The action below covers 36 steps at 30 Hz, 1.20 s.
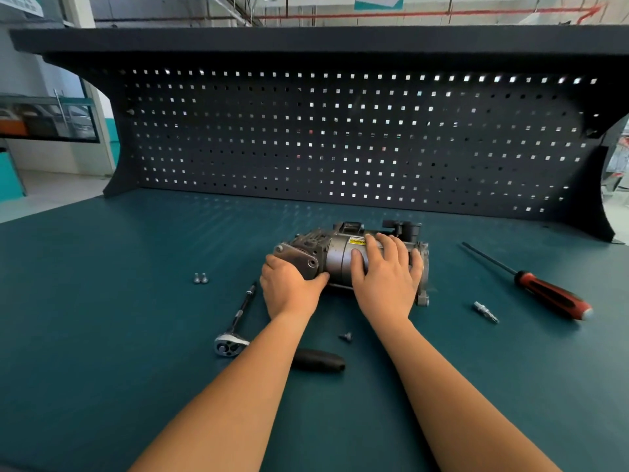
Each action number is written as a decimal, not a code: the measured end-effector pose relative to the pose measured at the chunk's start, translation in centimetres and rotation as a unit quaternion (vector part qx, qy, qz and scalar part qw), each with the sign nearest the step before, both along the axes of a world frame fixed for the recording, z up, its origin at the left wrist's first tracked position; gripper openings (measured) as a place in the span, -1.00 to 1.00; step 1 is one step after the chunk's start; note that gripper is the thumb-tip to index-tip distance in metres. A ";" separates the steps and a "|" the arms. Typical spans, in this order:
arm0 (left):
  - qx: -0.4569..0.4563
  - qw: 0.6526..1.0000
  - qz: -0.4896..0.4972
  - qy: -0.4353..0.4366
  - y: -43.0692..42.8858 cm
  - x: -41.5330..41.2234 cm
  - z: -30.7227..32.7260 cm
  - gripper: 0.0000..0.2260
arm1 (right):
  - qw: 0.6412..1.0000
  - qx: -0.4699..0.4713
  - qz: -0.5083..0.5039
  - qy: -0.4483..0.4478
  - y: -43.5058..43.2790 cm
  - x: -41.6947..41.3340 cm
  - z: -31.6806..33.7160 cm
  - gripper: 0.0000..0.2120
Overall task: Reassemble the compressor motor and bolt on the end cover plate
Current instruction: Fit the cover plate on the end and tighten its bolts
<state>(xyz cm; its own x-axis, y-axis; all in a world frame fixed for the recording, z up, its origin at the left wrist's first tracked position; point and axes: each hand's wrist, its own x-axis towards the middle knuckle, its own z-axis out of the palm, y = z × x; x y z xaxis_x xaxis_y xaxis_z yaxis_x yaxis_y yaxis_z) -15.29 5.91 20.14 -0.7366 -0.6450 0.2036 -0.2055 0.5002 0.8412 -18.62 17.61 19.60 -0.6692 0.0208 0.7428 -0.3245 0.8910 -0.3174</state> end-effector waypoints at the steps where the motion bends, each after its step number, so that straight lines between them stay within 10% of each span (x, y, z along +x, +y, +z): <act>1: 0.000 1.000 0.002 0.001 0.0 0.0 0.0 -0.11 | 1.000 0.000 -0.001 -0.001 0.0 0.0 0.0 -0.60; 22: -0.048 0.998 -0.021 -0.034 -0.1 0.0 0.0 -0.11 | 0.996 0.055 0.026 -0.063 0.3 0.1 0.9 -0.43; 28: -0.049 0.998 -0.024 -0.042 -0.3 0.1 0.2 -0.14 | 0.985 0.036 0.171 0.003 2.1 2.6 1.9 -0.78; 32: -0.064 0.997 -0.032 -0.042 -0.7 0.3 0.3 -0.18 | 0.926 0.162 0.229 -0.254 2.9 5.4 2.5 -0.71; 36: -0.073 0.996 -0.041 -0.041 -0.9 0.6 0.4 -0.17 | 0.894 0.204 0.228 -0.327 2.7 5.8 2.4 -0.74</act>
<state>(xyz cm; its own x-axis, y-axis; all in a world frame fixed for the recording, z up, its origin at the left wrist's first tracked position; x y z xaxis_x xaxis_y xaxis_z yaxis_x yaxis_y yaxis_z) -14.71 5.03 20.54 -0.8036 -0.5501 0.2271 -0.2243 0.6334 0.7406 -12.85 20.33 21.95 -0.8329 -0.5487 0.0723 -0.5477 0.7984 -0.2501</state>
